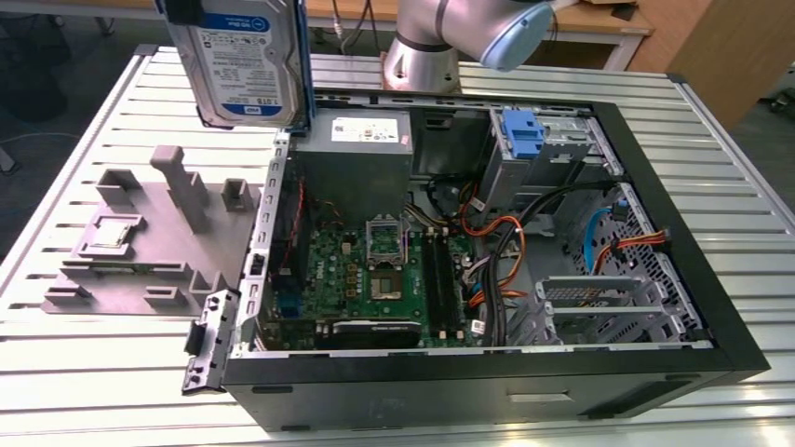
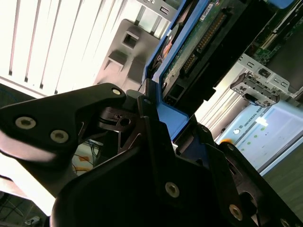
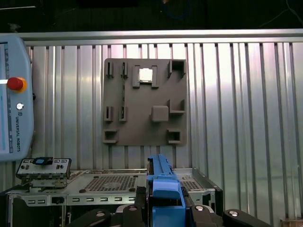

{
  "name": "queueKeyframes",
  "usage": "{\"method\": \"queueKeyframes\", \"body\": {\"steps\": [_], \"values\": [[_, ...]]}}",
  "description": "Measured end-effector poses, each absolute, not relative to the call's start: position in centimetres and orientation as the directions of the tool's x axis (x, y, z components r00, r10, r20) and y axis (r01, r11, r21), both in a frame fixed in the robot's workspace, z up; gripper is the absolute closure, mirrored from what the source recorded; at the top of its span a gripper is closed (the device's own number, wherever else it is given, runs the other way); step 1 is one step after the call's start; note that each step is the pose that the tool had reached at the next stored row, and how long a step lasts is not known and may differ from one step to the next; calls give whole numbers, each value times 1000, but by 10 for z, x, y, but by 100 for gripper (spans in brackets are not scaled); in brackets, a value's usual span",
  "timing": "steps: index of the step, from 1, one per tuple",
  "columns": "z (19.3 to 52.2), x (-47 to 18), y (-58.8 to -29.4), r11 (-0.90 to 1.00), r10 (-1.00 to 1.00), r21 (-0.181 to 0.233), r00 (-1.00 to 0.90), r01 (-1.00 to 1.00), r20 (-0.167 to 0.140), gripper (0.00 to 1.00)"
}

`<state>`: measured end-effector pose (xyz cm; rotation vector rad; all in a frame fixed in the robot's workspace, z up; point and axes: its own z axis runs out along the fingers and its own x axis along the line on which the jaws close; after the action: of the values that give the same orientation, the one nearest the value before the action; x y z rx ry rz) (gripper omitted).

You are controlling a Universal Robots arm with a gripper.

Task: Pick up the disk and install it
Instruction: 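Pick up the disk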

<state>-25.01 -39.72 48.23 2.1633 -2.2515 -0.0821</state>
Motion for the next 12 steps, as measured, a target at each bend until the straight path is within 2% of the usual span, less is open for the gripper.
{"method": "queueKeyframes", "body": {"steps": [7, 12], "values": [[482, -241, -398, 39, -999, 50, -41, -998, -23, 64], [482, -240, -408, 39, -999, 50, -40, -998, -20, 64]]}}
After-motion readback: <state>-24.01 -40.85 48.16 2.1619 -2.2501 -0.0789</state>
